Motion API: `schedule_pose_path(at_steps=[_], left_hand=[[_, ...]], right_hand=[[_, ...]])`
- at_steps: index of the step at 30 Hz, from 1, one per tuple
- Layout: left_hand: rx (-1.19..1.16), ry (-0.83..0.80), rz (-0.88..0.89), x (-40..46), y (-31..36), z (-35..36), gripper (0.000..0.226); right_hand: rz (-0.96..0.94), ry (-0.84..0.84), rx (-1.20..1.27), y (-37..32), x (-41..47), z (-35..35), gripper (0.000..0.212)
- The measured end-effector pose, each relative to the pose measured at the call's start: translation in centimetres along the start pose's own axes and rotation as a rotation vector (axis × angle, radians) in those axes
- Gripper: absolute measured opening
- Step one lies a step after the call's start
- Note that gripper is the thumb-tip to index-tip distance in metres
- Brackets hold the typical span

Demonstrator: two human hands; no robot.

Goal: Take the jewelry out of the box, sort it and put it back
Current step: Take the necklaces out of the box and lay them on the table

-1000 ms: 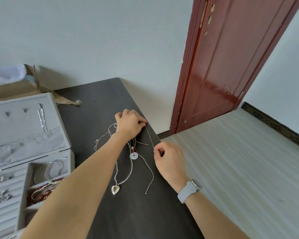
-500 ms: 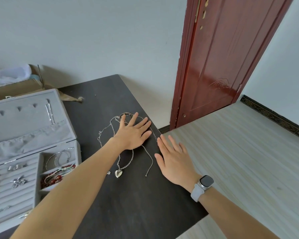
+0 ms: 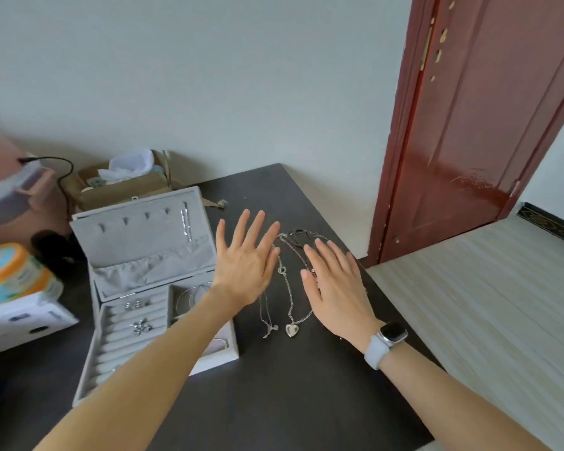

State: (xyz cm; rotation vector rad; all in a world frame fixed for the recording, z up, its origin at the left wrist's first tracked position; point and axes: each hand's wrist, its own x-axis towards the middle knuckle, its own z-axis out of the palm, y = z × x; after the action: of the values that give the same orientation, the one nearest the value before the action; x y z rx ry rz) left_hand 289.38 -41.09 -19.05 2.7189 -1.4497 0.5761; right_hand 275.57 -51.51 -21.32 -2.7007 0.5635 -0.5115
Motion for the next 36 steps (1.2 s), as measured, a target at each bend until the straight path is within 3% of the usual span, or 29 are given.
schedule_pose_path(at_steps=[5, 8, 14, 17, 22, 29, 36], left_hand=[[0.087, 0.067, -0.153, -2.4, -8.4, -2.1, 0.048], [0.115, 0.066, -0.258, -3.2, -12.8, -2.5, 0.049], [0.1, 0.082, -0.427, -1.0, -18.1, -2.3, 0.051], [0.109, 0.071, -0.41, 0.0, -18.9, -1.2, 0.048], [0.152, 0.33, -0.339, -0.6, -19.9, 0.6, 0.043], [0.147, 0.54, -0.289, -1.2, -20.6, 1.5, 0.037], [0.125, 0.592, -0.299, -1.6, -20.6, 1.7, 0.035]], right_hand=[[-0.155, 0.176, 0.123, -6.5, 4.4, 1.7, 0.042], [-0.206, 0.182, 0.173, -9.5, 7.2, 2.2, 0.025], [-0.102, 0.054, 0.253, -14.3, 13.6, 3.4, 0.022], [-0.046, 0.032, 0.209, -15.8, 15.2, 4.7, 0.025], [-0.003, 0.126, 0.035, -16.6, 15.4, 6.4, 0.026], [0.106, 0.16, 0.061, -17.9, 15.1, 6.9, 0.025], [0.09, 0.201, 0.163, -17.9, 15.1, 7.0, 0.019]])
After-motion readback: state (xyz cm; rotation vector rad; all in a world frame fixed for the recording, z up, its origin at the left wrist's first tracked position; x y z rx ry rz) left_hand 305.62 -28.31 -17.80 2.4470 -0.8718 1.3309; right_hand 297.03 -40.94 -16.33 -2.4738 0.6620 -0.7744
